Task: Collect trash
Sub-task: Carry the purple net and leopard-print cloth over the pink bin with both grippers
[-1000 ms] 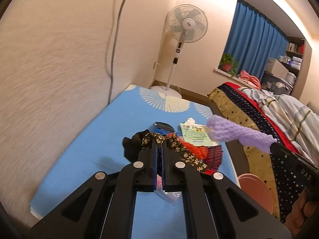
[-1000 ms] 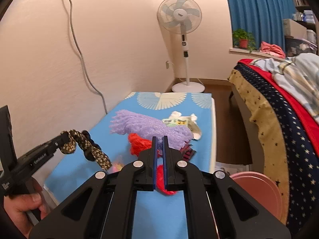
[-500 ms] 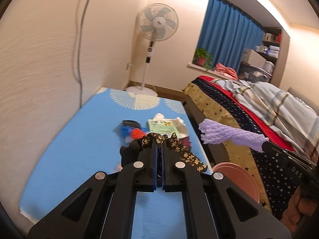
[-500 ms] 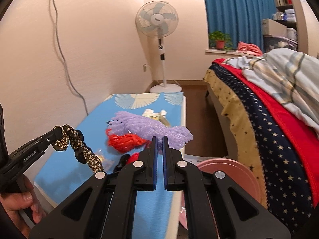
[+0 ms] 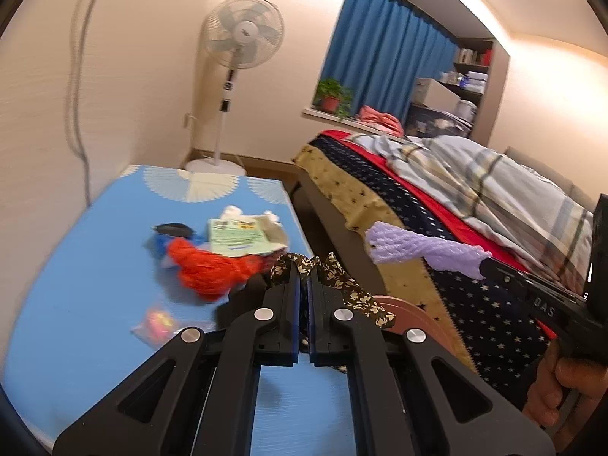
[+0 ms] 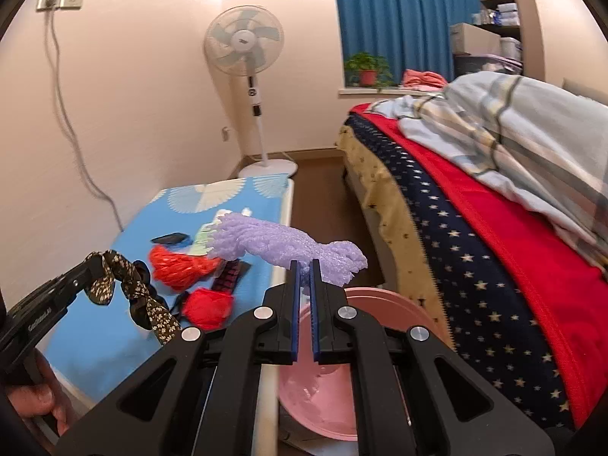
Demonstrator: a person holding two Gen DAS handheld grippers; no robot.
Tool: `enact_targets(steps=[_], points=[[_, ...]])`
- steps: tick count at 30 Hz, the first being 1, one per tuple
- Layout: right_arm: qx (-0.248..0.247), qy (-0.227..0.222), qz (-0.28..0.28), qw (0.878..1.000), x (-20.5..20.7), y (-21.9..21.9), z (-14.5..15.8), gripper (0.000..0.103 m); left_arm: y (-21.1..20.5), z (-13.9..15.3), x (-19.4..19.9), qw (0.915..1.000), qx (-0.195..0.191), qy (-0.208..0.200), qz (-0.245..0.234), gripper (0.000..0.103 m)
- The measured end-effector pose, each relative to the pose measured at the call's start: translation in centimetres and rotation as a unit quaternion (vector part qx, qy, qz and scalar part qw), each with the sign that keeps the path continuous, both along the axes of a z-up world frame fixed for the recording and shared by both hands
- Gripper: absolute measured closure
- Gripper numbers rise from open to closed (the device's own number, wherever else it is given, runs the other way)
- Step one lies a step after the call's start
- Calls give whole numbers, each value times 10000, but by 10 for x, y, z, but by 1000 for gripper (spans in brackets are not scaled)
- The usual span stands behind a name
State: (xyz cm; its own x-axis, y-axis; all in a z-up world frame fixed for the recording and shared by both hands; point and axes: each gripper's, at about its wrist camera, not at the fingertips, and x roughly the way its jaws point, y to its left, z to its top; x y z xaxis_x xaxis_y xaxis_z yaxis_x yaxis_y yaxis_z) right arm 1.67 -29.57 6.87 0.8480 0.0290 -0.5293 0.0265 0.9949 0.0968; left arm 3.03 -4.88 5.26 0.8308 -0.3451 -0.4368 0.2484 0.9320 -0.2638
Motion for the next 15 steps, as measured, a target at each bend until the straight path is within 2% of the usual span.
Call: enact_targets(steps=[15], points=[[46, 334, -622, 9975, 10, -41, -20, 98, -75, -24, 24, 9944, -171, 252, -1011, 100]])
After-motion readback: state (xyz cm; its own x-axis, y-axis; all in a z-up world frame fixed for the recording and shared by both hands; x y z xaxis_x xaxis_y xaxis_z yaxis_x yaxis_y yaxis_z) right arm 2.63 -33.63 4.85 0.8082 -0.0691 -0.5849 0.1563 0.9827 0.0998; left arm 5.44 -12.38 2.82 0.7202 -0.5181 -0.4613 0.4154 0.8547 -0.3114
